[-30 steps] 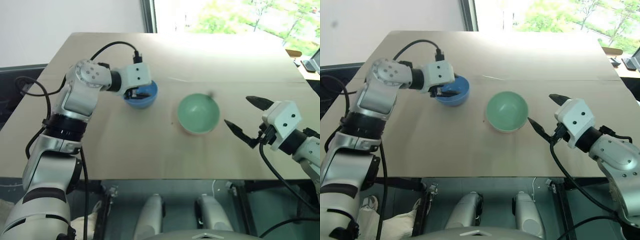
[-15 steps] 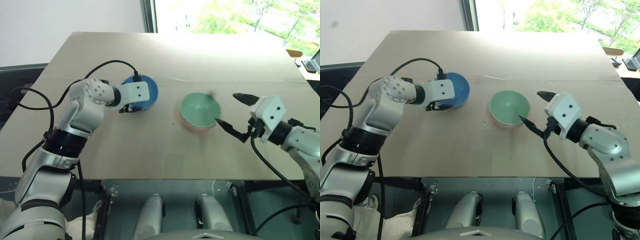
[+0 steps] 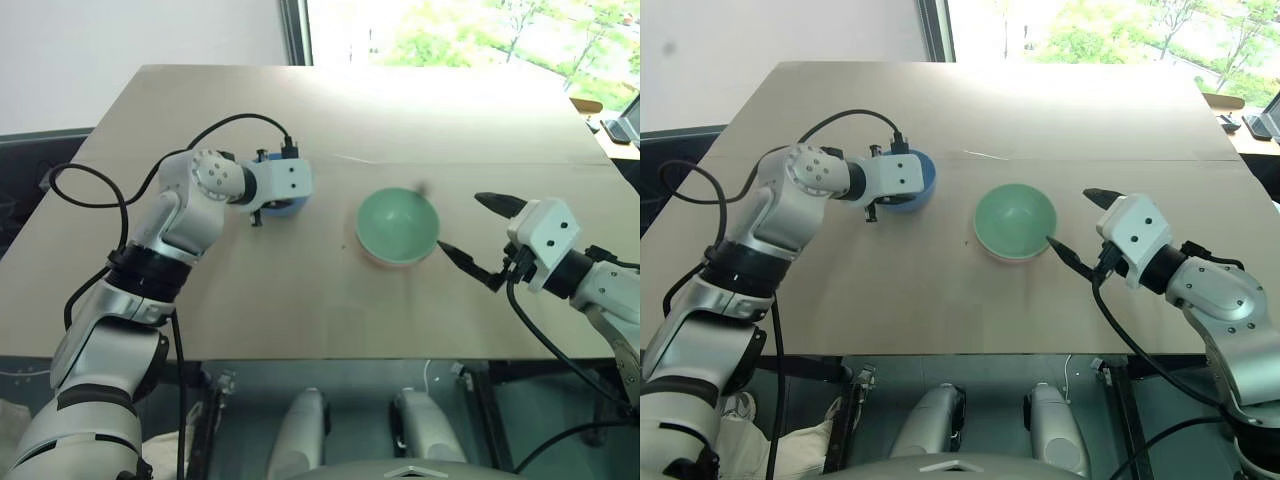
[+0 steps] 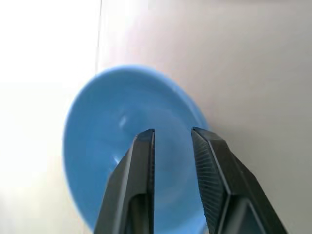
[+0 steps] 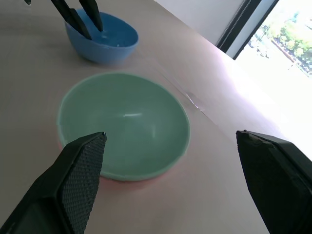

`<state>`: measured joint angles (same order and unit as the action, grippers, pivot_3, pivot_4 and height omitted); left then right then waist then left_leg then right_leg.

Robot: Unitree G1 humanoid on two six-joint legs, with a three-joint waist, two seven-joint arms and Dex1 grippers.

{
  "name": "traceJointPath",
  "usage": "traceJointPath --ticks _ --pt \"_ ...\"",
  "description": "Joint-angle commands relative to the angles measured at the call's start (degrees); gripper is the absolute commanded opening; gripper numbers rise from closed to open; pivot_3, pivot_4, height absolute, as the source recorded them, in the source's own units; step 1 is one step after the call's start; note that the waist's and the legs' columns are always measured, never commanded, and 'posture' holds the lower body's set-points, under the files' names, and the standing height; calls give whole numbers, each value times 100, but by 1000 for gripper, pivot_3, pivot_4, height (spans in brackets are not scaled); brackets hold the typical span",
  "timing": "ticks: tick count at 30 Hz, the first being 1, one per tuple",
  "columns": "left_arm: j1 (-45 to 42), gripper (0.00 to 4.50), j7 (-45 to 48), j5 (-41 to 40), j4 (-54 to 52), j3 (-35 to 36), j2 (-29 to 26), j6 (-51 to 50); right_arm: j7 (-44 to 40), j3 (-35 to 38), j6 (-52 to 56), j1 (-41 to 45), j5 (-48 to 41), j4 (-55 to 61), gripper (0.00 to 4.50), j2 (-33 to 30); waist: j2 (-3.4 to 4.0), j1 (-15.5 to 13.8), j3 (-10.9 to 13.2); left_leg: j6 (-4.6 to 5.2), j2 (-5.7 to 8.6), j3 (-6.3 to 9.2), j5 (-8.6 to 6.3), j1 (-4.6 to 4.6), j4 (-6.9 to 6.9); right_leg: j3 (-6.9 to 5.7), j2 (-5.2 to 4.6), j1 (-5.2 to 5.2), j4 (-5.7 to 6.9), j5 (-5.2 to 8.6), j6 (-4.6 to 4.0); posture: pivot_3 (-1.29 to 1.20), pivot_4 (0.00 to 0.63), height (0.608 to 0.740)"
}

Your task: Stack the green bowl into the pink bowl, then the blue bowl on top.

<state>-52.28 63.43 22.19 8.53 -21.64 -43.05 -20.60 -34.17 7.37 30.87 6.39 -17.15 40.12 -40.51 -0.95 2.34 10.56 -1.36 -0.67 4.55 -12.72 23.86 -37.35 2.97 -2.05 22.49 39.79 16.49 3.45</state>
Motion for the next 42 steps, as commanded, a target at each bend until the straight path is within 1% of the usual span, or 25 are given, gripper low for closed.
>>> traceJointPath --ticks 1,3,4,5,6,7,8,9,16,21,25,27,28,31,33,34,37,41,42 --pt "-207 1187 167 12 -129 4 -110 303 124 56 -101 37 71 251 4500 20 0 -6 0 0 0 0 0 0 0 0 0 0 0 0 0 0 150 740" --pt "-207 1187 197 34 -110 -8 -141 458 141 56 -111 28 94 253 4500 19 0 -6 0 0 0 0 0 0 0 0 0 0 -1 0 0 0 150 740" --pt "-206 1693 187 43 -81 -3 -155 548 150 58 -109 23 102 257 4500 19 0 -6 0 0 0 -1 0 0 0 1 0 0 -1 0 0 0 150 740" --pt "-199 1963 202 58 -69 0 -163 541 153 69 -106 8 104 266 4500 19 0 -8 0 0 0 0 0 0 0 0 0 0 -1 0 0 0 150 740" --pt "-208 2369 129 86 -33 24 -125 485 158 74 -104 -5 111 275 4500 19 0 -9 0 0 0 0 0 0 0 0 0 0 0 0 0 0 150 740" --pt "-228 2558 56 127 -1 37 -78 402 159 86 -103 -22 112 283 4500 19 0 -9 0 0 0 0 0 0 0 0 0 0 -1 0 0 0 150 740" --pt "-243 3215 4 155 19 45 -43 341 158 95 -103 -33 112 289 4500 19 0 -9 0 0 0 0 0 0 0 0 0 0 -1 0 0 0 150 740" --pt "-263 3417 17 203 53 9 -42 323 168 89 -96 -40 115 300 4500 27 0 -9 0 0 0 0 0 0 0 0 0 0 -1 0 0 0 150 740" --pt "-137 3417 202 453 32 -206 -18 115 236 57 -79 -84 129 364 4500 73 0 -6 0 0 1 0 0 1 0 1 0 0 -1 0 0 0 150 740" --pt "-127 3417 -115 761 407 -391 118 164 269 32 -74 -92 135 368 4500 89 0 -9 0 0 1 1 0 1 0 0 0 0 0 0 0 0 150 740" --pt "-50 3417 -257 799 581 -410 240 225 279 30 -73 -81 158 365 4500 94 0 -6 0 0 1 0 0 1 0 1 0 0 -1 0 0 0 150 740" --pt "-53 2909 -349 828 687 -400 296 223 297 44 -82 -76 186 366 4500 94 0 -10 0 0 1 0 0 1 0 0 0 0 -1 0 0 0 150 740" --pt "-58 2738 -357 831 711 -399 303 249 308 56 -78 -71 185 371 4500 102 0 -11 0 0 1 1 0 1 0 0 0 0 0 0 0 0 150 740" --pt "-123 1466 -325 784 783 -371 358 315 333 100 -63 -59 179 380 4500 108 0 -10 0 0 1 0 0 1 0 0 0 0 -1 0 0 0 150 740" --pt "-176 476 -280 740 813 -345 390 331 352 122 -60 -77 192 389 4500 92 0 -12 0 0 1 0 0 1 0 0 0 0 0 0 0 0 150 740" --pt "-200 52 -280 739 837 -343 397 368 362 127 -64 -91 204 391 4500 85 0 -12 0 0 1 0 0 1 0 0 0 0 0 0 0 0 150 740" --pt "-264 18 -273 709 908 -321 437 425 397 120 -68 -128 235 407 4500 81 0 -12 0 0 1 0 0 1 0 0 0 0 -1 0 0 0 150 740" --pt "-340 18 -58 478 859 -230 540 302 455 128 -50 -160 278 448 4500 111 0 -12 0 0 1 0 0 1 0 0 0 0 -1 0 0 0 150 740" --pt "-368 18 11 320 816 -171 579 418 466 143 -51 -179 290 455 4500 114 0 -12 0 0 1 0 0 1 0 0 -1 0 -1 0 0 0 150 740"
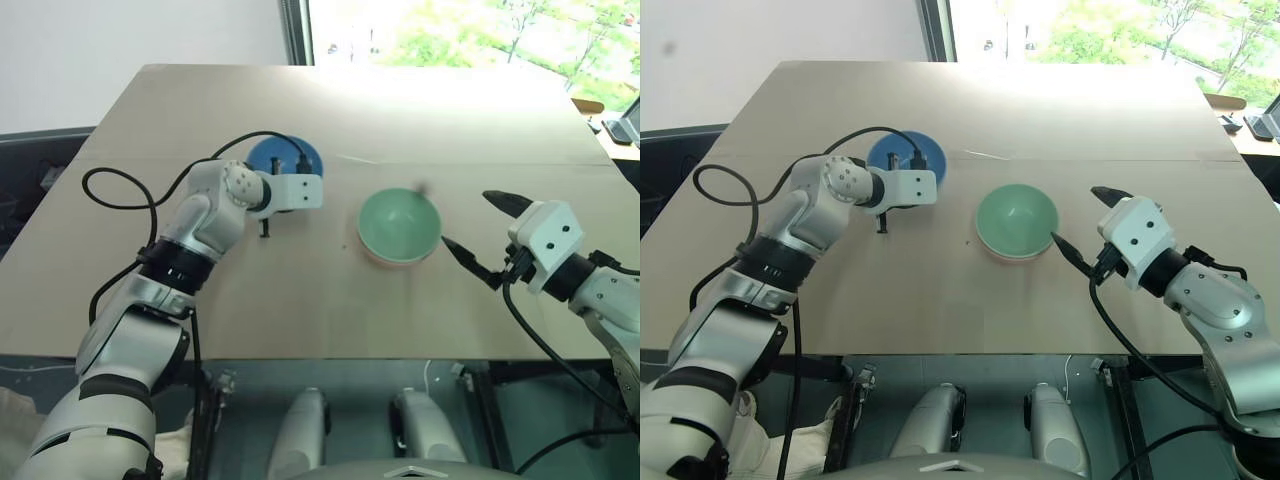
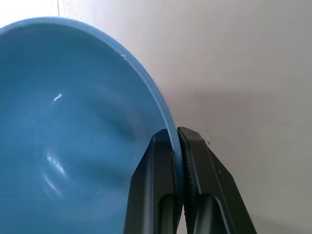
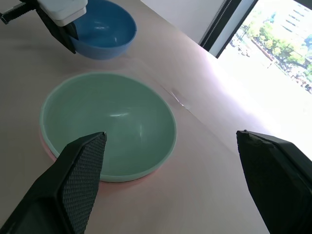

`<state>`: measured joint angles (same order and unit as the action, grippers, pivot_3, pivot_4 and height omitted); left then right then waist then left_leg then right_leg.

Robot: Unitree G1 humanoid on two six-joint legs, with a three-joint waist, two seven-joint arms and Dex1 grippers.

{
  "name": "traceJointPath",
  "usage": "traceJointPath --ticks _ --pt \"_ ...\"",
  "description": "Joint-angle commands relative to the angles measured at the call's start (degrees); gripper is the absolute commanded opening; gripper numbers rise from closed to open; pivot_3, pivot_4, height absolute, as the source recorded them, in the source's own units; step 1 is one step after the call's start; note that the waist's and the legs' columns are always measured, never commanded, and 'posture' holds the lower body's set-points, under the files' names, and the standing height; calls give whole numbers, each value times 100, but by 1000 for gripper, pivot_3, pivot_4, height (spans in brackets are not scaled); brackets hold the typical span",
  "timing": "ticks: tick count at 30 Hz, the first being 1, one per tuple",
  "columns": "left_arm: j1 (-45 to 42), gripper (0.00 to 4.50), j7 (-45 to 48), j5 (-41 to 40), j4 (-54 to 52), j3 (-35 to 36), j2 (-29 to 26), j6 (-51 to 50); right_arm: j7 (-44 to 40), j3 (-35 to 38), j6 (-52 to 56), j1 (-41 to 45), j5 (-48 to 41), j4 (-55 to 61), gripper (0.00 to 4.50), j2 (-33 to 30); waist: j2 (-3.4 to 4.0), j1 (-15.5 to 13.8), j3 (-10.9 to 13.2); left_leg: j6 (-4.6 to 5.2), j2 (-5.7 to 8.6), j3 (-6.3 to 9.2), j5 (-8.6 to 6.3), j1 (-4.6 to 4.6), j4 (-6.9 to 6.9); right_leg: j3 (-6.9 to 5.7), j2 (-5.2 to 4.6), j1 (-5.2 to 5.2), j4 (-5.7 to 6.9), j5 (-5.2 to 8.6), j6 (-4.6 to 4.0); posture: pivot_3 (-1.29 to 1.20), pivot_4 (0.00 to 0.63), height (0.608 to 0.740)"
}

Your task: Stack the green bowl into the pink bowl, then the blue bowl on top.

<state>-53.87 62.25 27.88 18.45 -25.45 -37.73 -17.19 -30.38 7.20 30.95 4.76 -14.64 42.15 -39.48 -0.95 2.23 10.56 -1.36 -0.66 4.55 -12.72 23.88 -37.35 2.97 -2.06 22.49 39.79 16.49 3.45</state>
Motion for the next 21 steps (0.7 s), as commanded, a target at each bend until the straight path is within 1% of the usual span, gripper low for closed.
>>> traceJointPath --ticks 1,4,7,8,10,14,18,21 --pt "-246 18 168 -432 -219 298 114 170 97 176 -59 -32 51 258 4500 12 0 0 0 0 0 0 0 0 0 0 0 0 0 0 0 0 150 740" --pt "-379 18 178 -1165 -337 682 409 677 150 258 -44 -79 41 279 4500 41 -1 -26 1 0 0 3 0 3 -1 -3 0 0 0 0 0 0 150 740" --pt "-328 18 243 -2269 -327 1178 795 2339 210 415 7 -116 -75 340 4500 128 -1 -34 0 0 2 4 0 6 -3 -5 -6 0 -2 0 0 0 150 740" --pt "-299 18 356 -2469 -338 1221 826 2705 222 456 31 -130 -105 364 4500 144 -1 -39 0 0 2 1 0 6 -3 -2 -7 0 -3 0 0 0 150 740" --pt "-257 18 615 -2712 -475 1204 841 2777 226 566 73 -219 -137 428 4500 158 0 -29 0 0 3 0 0 5 -3 -1 -10 1 -3 0 0 0 150 740" --pt "-179 18 1011 -2944 -599 992 813 3334 153 981 133 -731 -252 686 4500 135 2 -6 -1 0 1 -4 0 -3 3 4 -4 0 1 0 0 0 150 740" --pt "-220 18 1259 -2722 -258 718 742 3827 -269 2115 231 -1893 -899 1241 4500 270 4 -34 -2 0 3 -3 0 -3 2 3 -4 -2 -1 0 0 0 150 740" --pt "-377 18 1300 -2503 131 517 788 4185 -612 3388 229 -2899 -1789 1628 4500 583 3 -53 -3 0 5 -3 0 -4 0 3 -5 -5 -1 0 0 0 150 740"
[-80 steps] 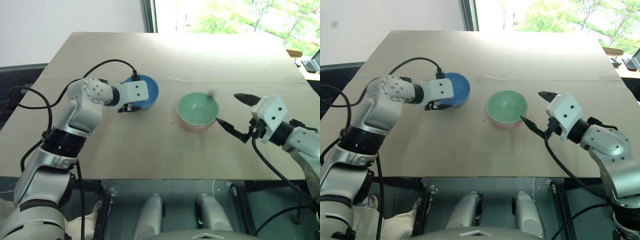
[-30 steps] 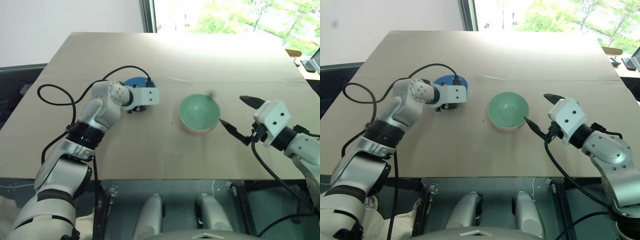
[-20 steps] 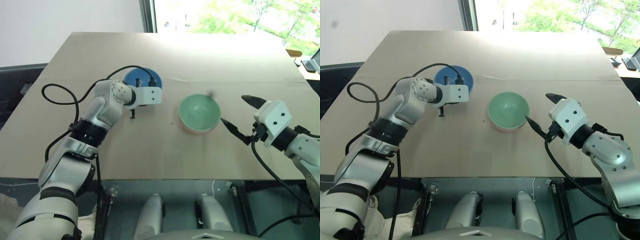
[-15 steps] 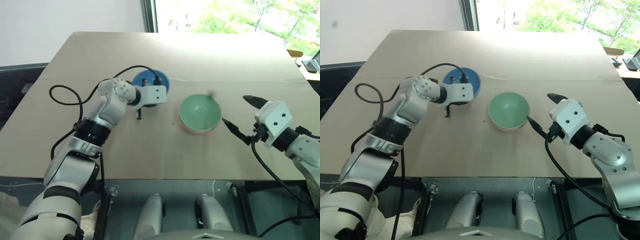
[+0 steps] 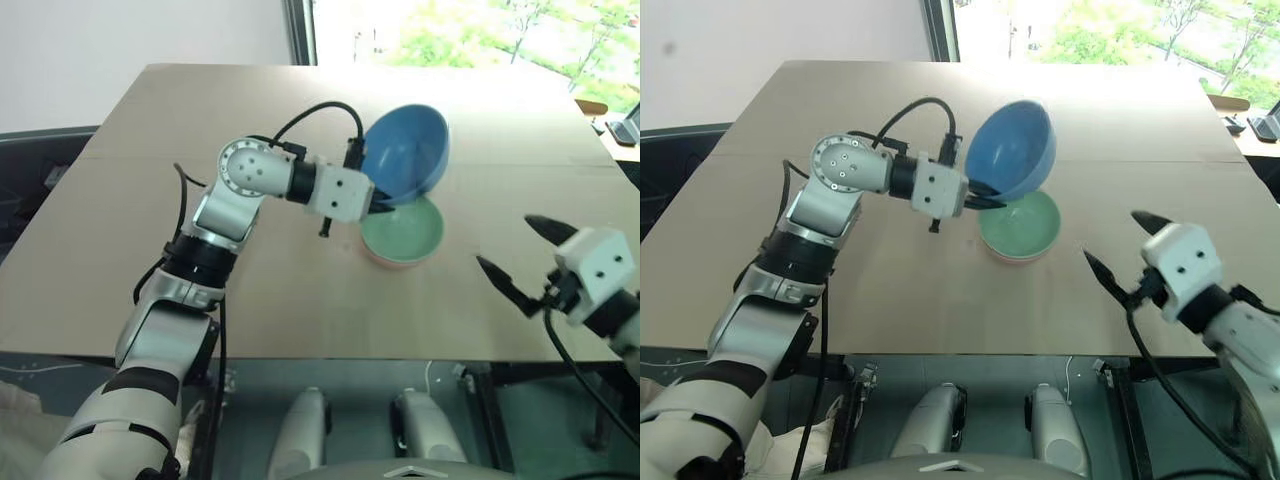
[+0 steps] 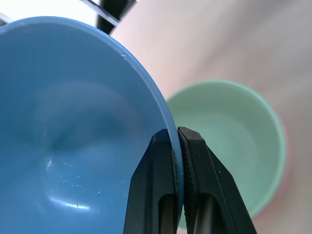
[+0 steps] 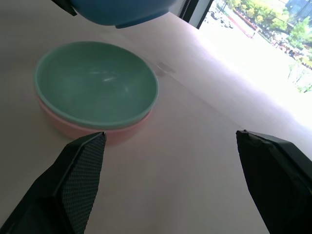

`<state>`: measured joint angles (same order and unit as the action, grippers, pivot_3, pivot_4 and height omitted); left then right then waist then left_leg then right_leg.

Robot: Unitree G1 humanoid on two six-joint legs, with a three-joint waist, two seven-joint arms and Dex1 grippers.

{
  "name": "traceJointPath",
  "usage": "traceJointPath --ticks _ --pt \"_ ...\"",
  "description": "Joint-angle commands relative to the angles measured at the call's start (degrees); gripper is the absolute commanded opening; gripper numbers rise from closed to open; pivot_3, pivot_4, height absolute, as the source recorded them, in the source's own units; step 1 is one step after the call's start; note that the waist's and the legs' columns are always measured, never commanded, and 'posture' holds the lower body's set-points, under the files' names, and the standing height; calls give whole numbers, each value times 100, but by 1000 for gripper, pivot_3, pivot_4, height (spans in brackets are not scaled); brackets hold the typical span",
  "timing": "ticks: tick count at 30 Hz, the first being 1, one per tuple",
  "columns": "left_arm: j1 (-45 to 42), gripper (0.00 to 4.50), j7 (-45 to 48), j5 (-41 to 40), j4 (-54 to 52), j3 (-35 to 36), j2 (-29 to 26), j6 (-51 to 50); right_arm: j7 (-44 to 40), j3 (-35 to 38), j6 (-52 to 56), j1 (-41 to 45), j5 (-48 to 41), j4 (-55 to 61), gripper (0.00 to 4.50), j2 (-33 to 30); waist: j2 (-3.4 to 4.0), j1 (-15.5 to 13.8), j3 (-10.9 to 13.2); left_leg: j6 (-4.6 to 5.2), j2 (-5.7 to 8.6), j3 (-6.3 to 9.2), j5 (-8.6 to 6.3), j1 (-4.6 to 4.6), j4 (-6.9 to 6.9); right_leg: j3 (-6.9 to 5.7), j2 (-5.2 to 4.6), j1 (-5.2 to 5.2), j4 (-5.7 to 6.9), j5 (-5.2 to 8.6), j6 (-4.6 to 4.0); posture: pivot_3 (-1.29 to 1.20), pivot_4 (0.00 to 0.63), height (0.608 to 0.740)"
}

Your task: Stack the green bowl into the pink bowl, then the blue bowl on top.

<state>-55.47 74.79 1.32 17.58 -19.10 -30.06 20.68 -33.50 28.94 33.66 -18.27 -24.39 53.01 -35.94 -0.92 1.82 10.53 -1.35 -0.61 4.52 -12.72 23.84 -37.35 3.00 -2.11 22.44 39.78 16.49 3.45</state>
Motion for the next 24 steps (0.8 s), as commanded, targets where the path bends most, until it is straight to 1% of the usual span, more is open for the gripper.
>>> traceJointPath --ticks 1,3,4,7,10,11,12,13,14,18,20,24 --pt "-281 18 112 182 331 -188 52 520 -268 1601 -65 -799 -1218 624 4500 351 1 -23 0 0 0 1 0 0 0 -1 0 -2 1 0 0 0 150 740" --pt "-395 18 207 215 514 -283 99 638 -248 2028 -353 -1080 -1877 691 4500 395 0 -18 0 1 -1 4 0 -9 -1 -4 1 -13 -3 0 0 0 150 740" --pt "-441 18 249 191 592 -300 138 680 -231 2141 -431 -1229 -2054 698 4500 338 0 2 0 1 -2 4 0 -14 -2 -5 1 -21 -6 0 0 0 150 740" --pt "-574 18 451 115 818 -372 225 735 -170 2292 -624 -1663 -2316 699 4500 136 0 33 -1 2 -2 -2 -1 -25 -4 0 1 -31 -6 0 2 0 150 740" --pt "-674 18 819 36 1055 -478 294 845 7 2232 -816 -1873 -2394 699 4500 -27 0 49 -1 2 -6 1 -1 -25 -3 -2 6 -31 -5 1 1 0 150 740" --pt "-692 581 976 -24 1103 -504 314 863 85 2171 -880 -1903 -2359 699 4500 -77 0 51 -1 2 -6 1 -1 -26 -2 -2 7 -31 -5 1 1 0 150 740" --pt "-707 739 1114 -69 1141 -518 330 819 167 2103 -939 -1924 -2321 699 4500 -132 0 49 -1 2 -6 1 -1 -25 -2 -2 7 -31 -6 1 1 0 150 740" --pt "-711 991 1327 -167 1138 -537 335 715 239 2030 -989 -1942 -2300 699 4500 -181 0 46 -1 2 -6 1 -1 -24 -2 -2 7 -31 -6 1 1 0 150 740" --pt "-717 1442 1423 -204 1160 -541 346 695 344 1920 -1064 -1924 -2172 699 4500 -237 0 43 -1 2 -6 1 -1 -23 -3 -2 7 -31 -7 1 1 0 150 740" --pt "-803 3097 1186 -77 1355 -442 475 646 576 1648 -1190 -1952 -2070 699 4500 -417 -1 32 0 2 -5 3 -1 -21 -4 -3 7 -31 -8 1 1 0 150 740" --pt "-822 3097 1229 -202 1369 -345 462 510 667 1564 -1192 -1925 -2085 699 4500 -505 -1 30 0 2 -5 6 -1 -19 -4 -5 7 -30 -9 2 2 0 150 740" --pt "-826 3097 1026 -522 1225 -3 509 -168 752 1462 -1156 -1850 -2135 699 4500 -621 -1 43 0 2 -5 6 -1 -18 -4 -5 7 -30 -11 1 2 0 150 740"
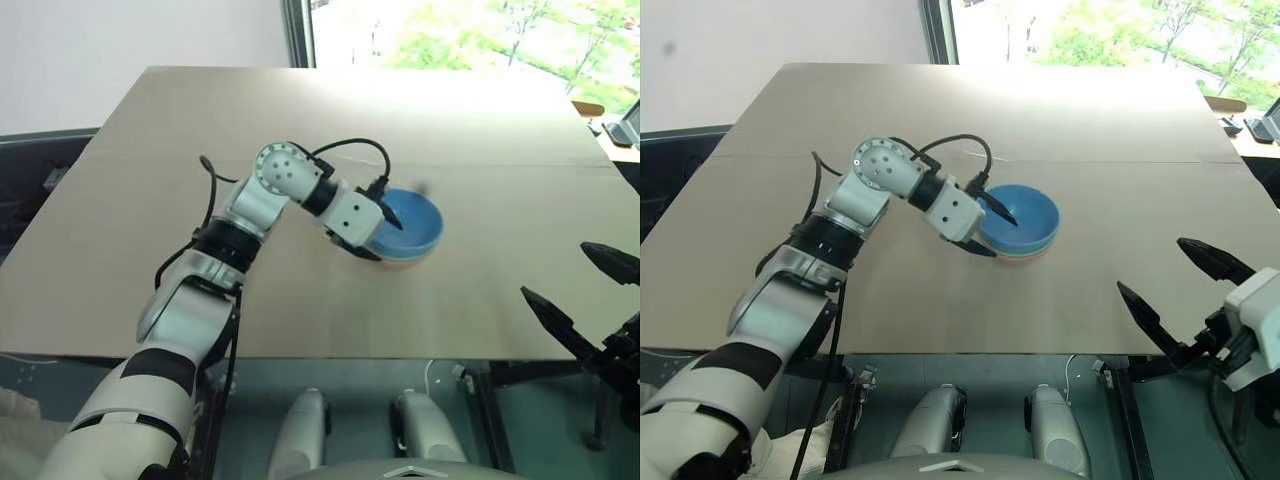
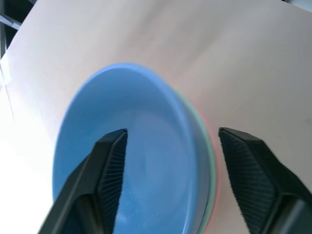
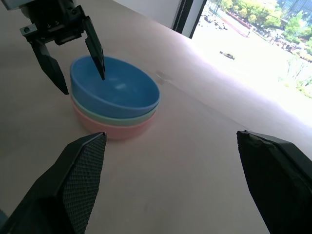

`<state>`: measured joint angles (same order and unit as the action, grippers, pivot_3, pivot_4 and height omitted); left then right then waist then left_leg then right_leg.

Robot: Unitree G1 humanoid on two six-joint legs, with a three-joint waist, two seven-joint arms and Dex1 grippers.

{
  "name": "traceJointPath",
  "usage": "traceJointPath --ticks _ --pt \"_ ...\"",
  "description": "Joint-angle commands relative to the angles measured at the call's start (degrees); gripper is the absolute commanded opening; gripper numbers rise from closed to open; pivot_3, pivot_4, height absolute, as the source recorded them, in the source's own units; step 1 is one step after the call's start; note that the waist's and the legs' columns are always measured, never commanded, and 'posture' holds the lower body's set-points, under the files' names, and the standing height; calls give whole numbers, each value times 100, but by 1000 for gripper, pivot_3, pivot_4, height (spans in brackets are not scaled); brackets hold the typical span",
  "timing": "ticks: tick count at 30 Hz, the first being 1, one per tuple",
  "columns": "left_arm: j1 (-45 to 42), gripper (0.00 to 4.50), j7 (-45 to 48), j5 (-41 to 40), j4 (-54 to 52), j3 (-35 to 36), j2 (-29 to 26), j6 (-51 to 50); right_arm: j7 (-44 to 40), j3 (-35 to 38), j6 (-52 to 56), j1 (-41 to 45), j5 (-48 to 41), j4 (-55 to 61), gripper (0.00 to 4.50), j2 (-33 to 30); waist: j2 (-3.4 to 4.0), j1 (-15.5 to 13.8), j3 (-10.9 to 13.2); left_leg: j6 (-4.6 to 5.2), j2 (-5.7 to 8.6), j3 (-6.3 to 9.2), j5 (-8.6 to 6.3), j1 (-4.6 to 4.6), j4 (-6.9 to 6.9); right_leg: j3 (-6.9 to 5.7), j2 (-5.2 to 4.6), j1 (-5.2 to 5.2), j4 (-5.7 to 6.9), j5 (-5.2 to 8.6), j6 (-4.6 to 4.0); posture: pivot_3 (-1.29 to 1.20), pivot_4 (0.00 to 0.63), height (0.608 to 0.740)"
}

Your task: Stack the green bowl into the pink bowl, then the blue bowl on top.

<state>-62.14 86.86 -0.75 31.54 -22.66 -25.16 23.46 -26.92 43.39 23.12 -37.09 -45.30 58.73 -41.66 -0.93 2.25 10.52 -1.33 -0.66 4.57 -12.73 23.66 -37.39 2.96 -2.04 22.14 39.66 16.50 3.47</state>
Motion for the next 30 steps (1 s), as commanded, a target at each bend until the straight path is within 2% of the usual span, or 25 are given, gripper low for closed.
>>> traceJointPath --ticks 1,4,8,13,18,23,30 --pt "-102 3097 -407 -587 -230 647 71 -700 81 -36 -53 71 -49 127 4500 -79 0 -5 0 0 0 0 0 -1 0 0 0 0 0 0 0 0 150 740" --pt "213 3097 -786 -1196 -520 1358 -140 -1527 27 -314 146 315 84 45 4500 -207 -1 12 0 0 -2 4 0 1 0 -5 0 0 0 0 0 0 150 740" --pt "946 3097 -1163 -1466 -1450 1789 -711 -2862 -183 -653 259 774 193 -397 4500 -412 8 30 -4 0 -6 0 0 -10 6 2 2 0 5 1 -1 0 150 740" --pt "2012 3097 -1563 -1829 -2494 2233 -1162 -3772 -770 -862 244 1292 409 -1118 4500 -773 4 -42 -4 0 -2 4 0 -1 -2 -5 -4 -1 0 0 -1 0 150 740" --pt "3139 3097 -1874 -2032 -3164 2627 -1486 -4220 -1429 -908 168 1520 564 -1821 4500 -919 6 -92 -5 0 -1 16 0 0 0 -20 -8 -6 -7 0 -2 0 150 740" --pt "4254 3097 -1776 -2412 -3687 3216 -1978 -4533 -2269 -241 99 1172 594 -2238 4500 -972 7 -137 -5 0 -3 19 0 -4 5 -24 -8 -12 -13 0 -3 0 150 740" --pt "4997 3097 -1800 -2648 -4071 3535 -2294 -4660 -2718 -90 117 1139 676 -2515 4500 -930 8 -159 -5 0 -7 21 -1 -29 13 -31 -10 -50 -44 1 -4 0 150 740"
